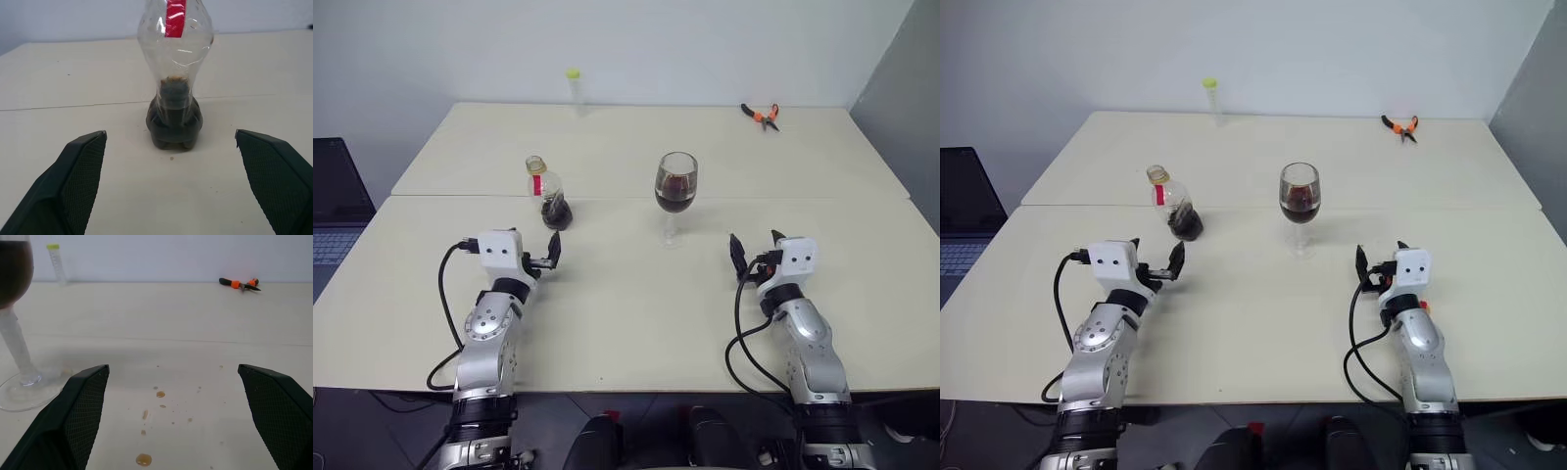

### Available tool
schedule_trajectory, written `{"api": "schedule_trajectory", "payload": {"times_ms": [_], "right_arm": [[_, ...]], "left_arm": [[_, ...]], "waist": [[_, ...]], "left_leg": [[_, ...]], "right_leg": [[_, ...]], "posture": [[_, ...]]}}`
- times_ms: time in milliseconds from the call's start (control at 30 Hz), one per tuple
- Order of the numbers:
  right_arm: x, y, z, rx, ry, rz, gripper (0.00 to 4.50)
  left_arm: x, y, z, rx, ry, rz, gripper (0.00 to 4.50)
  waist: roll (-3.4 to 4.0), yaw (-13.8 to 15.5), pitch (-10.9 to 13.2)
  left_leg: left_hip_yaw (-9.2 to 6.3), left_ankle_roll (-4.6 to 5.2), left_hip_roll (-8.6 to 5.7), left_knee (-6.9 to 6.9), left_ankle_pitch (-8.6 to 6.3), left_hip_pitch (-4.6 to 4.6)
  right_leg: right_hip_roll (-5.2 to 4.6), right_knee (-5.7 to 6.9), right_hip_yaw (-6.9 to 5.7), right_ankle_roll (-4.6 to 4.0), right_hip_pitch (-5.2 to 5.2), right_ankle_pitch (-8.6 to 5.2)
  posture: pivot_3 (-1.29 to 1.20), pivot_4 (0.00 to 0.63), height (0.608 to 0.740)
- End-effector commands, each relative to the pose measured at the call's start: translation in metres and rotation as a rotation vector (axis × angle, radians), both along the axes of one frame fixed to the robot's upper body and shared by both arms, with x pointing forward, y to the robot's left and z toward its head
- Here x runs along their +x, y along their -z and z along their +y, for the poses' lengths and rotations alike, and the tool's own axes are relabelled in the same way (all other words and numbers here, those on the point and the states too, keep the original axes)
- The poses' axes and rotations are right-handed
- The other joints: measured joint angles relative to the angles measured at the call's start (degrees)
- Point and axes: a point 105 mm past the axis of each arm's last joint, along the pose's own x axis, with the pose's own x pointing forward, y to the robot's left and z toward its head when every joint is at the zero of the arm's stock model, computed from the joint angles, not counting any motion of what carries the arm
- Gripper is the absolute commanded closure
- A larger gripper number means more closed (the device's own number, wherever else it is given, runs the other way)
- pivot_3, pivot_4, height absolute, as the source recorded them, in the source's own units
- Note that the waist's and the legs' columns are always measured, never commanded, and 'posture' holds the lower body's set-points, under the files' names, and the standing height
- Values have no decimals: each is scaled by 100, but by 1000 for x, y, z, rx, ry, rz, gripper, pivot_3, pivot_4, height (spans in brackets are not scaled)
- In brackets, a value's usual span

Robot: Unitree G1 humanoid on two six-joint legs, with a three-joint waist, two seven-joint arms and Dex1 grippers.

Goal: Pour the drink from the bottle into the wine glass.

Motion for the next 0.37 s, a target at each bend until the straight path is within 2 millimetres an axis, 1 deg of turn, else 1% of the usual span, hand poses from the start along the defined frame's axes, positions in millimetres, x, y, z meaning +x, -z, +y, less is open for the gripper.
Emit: {"api": "schedule_trajectory", "payload": {"times_ms": [33,267,367], "right_arm": [[-2,-13,-4,13,5,-56,0],[-3,-12,-5,2,-1,-44,0],[-3,-11,-6,2,0,-41,0]], "left_arm": [[-5,-8,-9,39,42,-37,49],[-6,-3,-20,55,109,-25,49],[-5,-2,-20,59,117,-30,49]], "waist": [[1,0,0],[1,1,0],[1,1,-1]], "left_leg": [[1,0,0,0,0,0],[1,0,0,-1,0,0],[0,0,0,-1,0,0]], "right_leg": [[0,0,0,0,0,0],[0,-1,1,0,0,0],[0,-2,1,0,1,0]], "posture": [[0,150,740],[0,150,740],[0,150,740]]}}
